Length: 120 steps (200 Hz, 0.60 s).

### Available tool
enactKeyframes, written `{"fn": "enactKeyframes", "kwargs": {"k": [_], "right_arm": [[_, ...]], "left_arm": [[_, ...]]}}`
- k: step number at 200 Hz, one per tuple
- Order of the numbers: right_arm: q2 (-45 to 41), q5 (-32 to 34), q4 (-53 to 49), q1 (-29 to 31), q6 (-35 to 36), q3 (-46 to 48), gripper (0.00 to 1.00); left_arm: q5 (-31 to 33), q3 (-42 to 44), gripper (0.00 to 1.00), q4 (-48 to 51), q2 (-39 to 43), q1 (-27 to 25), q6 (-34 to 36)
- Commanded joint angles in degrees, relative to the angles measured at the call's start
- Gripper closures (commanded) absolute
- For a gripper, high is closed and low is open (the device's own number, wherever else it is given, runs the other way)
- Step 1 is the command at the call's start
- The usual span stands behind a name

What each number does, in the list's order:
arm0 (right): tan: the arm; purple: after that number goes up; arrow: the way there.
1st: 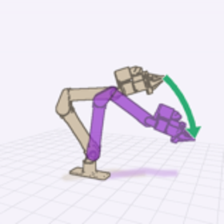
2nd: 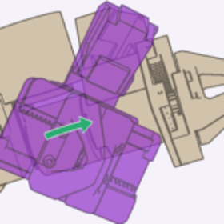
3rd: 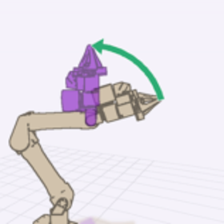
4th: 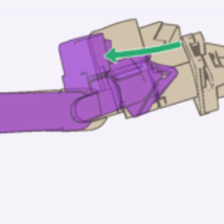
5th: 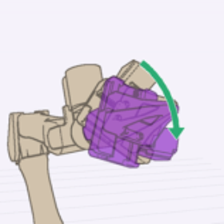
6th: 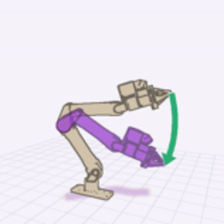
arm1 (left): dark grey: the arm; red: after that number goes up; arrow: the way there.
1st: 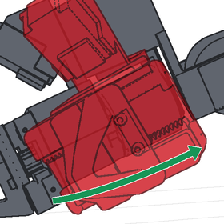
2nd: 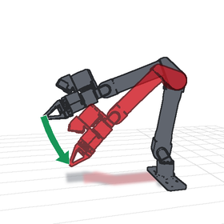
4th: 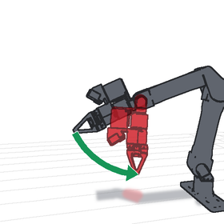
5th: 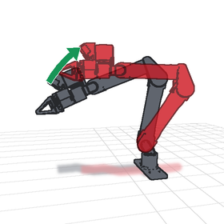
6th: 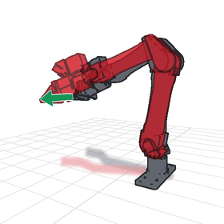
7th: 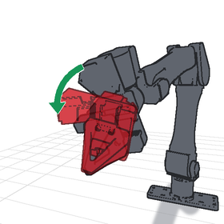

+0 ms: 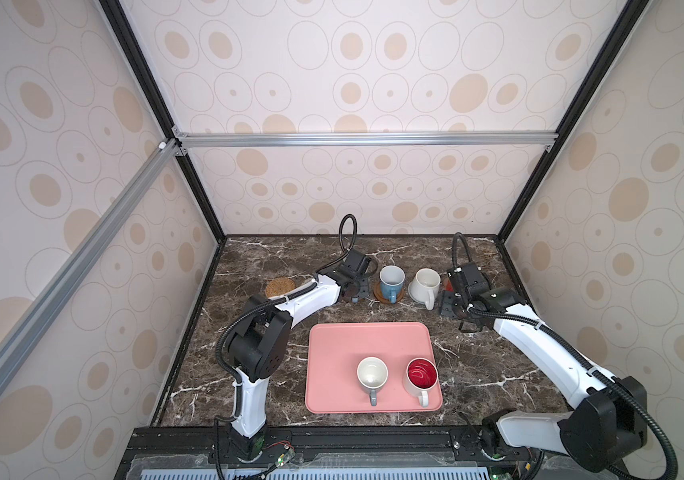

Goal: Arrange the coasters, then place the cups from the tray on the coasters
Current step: 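Lower the yellow mug onto the brown wooden coaster beside the blue floral mug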

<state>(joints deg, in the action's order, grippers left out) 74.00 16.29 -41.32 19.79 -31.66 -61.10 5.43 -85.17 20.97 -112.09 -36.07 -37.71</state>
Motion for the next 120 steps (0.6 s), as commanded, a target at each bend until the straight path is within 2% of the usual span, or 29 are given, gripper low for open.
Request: {"fn": "enactKeyframes", "kwargs": {"k": [1,120], "right_arm": [[0.24,-0.06,-0.73,-0.46,0.15,-0.4,0.3],[-1.57,0.49,-1.75,-0.46,-0.31,0.17,0.3]], "left_arm": [[0.55,0.83,0.66,-0.77,2.58,-0.46,-1.04],[3.01,4.87,0.63,-1.38,9.11,-0.4,-1.17]]}}
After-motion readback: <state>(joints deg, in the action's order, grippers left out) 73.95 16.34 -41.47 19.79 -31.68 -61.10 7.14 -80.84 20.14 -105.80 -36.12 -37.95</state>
